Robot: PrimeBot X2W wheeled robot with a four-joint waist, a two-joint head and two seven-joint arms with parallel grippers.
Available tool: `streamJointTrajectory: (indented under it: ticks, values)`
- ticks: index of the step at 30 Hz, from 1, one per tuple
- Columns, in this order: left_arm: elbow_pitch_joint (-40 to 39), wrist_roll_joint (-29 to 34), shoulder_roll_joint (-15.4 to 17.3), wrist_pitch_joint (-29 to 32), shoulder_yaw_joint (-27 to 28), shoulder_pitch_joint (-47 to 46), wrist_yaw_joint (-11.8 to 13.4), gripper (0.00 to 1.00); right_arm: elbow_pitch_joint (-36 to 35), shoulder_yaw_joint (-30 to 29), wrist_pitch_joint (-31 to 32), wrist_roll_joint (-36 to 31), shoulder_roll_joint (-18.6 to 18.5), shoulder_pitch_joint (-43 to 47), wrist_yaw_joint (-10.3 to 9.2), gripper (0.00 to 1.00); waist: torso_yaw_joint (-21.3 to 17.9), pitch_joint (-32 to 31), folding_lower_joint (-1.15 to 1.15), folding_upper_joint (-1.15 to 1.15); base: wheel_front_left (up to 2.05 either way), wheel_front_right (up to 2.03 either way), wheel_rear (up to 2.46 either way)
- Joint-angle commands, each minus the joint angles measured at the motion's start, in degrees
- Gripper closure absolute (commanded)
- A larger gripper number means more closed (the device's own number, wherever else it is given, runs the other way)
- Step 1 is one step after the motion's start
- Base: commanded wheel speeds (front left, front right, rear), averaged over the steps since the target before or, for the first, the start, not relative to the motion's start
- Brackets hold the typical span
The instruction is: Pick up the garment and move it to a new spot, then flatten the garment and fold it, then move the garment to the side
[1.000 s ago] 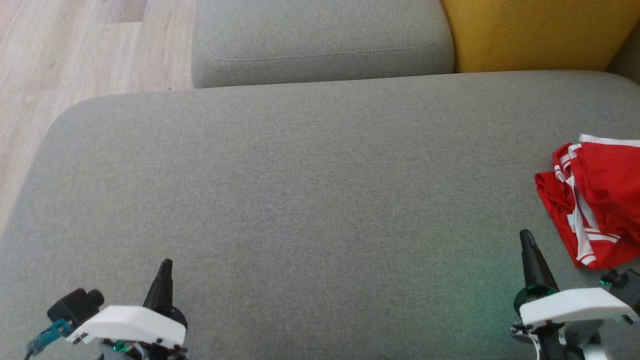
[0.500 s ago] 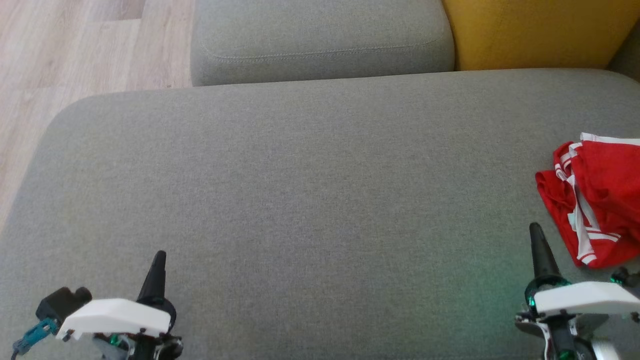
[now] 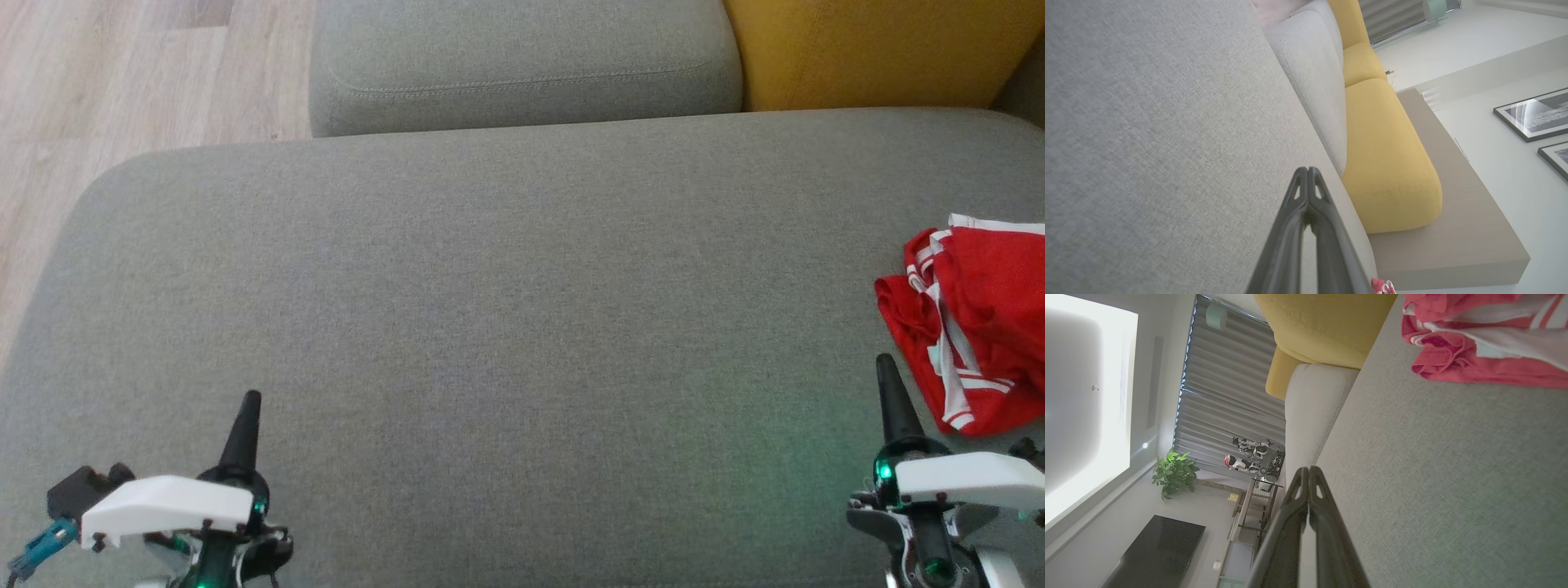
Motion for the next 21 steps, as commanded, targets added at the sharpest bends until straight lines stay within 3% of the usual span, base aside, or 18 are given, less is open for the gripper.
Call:
streamJointTrajectory:
  ticks: [1, 21]
  values:
    - [-1.55, -1.78, 0.3, 0.46, 2.51, -3.5, -0.68, 1.0, -1.49, 0.43, 0.35, 2.13, -1.27, -3.19, -0.04, 1.0, -0.01, 0.04, 0.0, 0.0, 0.0, 0.0, 0.0]
    - [-0.12, -12.87, -1.61, 3.55, 6.97, -5.43, -4.08, 1.0, 0.22, -0.87, 1.08, 14.78, -1.25, -5.03, -0.05, 1.0, -0.15, 0.44, 0.0, 0.0, 0.0, 0.0, 0.0]
